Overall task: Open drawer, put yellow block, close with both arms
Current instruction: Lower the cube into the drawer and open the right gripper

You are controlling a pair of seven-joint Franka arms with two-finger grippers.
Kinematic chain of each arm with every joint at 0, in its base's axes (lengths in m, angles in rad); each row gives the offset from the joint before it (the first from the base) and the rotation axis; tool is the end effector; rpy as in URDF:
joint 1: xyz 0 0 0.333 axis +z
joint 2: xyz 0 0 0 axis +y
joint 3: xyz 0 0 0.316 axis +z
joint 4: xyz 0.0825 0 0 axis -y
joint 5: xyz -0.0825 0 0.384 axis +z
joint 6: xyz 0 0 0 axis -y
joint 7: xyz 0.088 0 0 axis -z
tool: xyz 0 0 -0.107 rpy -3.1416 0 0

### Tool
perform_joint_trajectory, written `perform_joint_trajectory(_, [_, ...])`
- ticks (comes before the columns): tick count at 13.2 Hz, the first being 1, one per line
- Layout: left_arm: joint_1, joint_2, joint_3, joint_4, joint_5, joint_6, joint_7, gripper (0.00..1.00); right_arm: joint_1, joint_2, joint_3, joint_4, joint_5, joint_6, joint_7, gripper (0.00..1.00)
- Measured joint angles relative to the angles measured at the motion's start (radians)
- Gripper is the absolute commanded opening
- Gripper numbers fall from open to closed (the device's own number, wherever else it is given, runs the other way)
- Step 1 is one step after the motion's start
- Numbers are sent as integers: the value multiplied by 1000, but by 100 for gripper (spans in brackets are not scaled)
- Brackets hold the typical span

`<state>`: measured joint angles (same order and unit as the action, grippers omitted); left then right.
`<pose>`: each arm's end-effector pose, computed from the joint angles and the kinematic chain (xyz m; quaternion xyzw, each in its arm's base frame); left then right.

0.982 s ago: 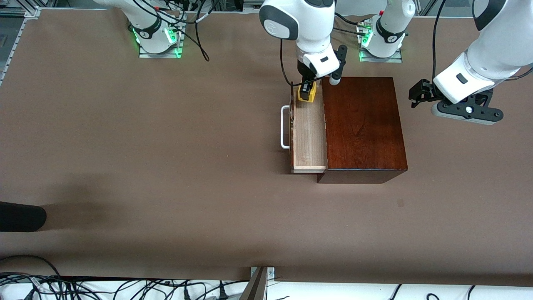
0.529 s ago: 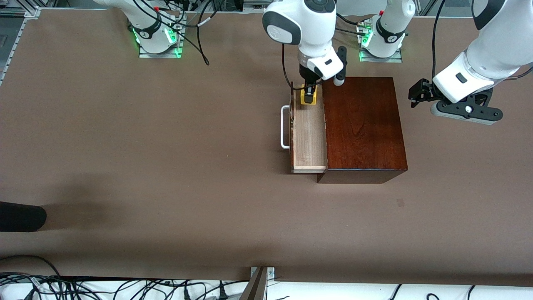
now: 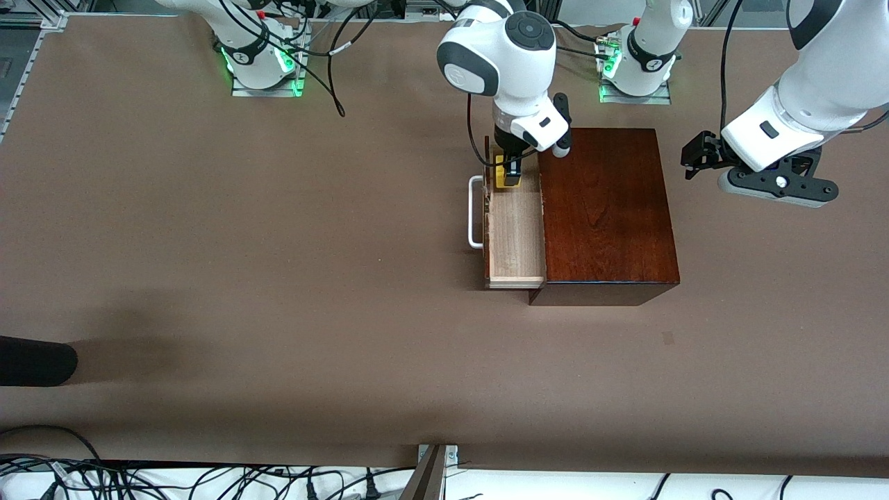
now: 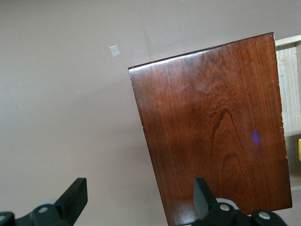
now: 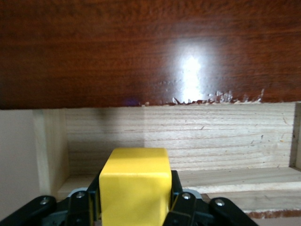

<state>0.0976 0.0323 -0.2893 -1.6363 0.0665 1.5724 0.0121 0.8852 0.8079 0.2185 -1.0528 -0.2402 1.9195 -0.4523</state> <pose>0.5514 -0.0974 0.5767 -0.9931 0.1033 0.0446 0.0327 0.4115 0.6528 0.3675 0.7107 0.7016 0.0466 0.0232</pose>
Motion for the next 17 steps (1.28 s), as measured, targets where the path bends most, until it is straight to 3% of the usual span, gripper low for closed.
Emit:
perform_joint_trajectory(9, [0, 0, -1, 0, 0, 0, 0, 100, -13, 62, -1, 2, 0, 59, -54, 3])
perform_joint_trajectory(10, [0, 0, -1, 0, 0, 0, 0, 100, -13, 67, -1, 2, 0, 64, -55, 16])
perform_joint_trajectory(11, [0, 0, -1, 0, 0, 0, 0, 100, -14, 72, -1, 2, 0, 68, -55, 99])
perform_joint_trajectory(17, [0, 0, -1, 0, 0, 0, 0, 100, -22, 77, -2, 8, 0, 68, -56, 100])
